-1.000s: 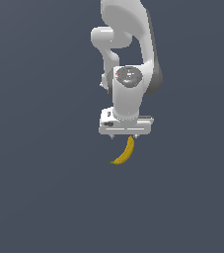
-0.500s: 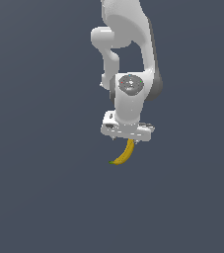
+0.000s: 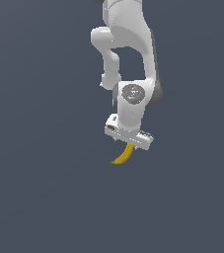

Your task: Pick up the object and move it to a goal position.

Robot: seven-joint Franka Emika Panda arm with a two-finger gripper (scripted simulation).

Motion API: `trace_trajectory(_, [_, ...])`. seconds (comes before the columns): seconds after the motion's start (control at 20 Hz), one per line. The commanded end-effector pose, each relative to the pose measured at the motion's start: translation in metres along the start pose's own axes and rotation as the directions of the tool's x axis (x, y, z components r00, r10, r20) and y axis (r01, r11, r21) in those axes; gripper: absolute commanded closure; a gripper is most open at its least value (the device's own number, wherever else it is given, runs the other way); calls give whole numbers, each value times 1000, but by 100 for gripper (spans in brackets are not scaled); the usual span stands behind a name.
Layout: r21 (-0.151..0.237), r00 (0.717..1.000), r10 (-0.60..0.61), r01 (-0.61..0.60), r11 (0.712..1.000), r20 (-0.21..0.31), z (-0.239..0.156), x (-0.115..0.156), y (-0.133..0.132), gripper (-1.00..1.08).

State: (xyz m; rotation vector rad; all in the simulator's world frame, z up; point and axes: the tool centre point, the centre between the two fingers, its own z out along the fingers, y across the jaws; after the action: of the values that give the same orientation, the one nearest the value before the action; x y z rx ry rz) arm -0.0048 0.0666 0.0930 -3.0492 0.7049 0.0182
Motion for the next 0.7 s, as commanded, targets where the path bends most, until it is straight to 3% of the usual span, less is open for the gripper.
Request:
trace_trajectory(0.0, [-2, 998, 57, -57, 998, -4, 7, 0, -1, -92])
trace_trajectory(0.65, [-6, 979, 201, -201, 979, -15, 24, -2, -4, -92])
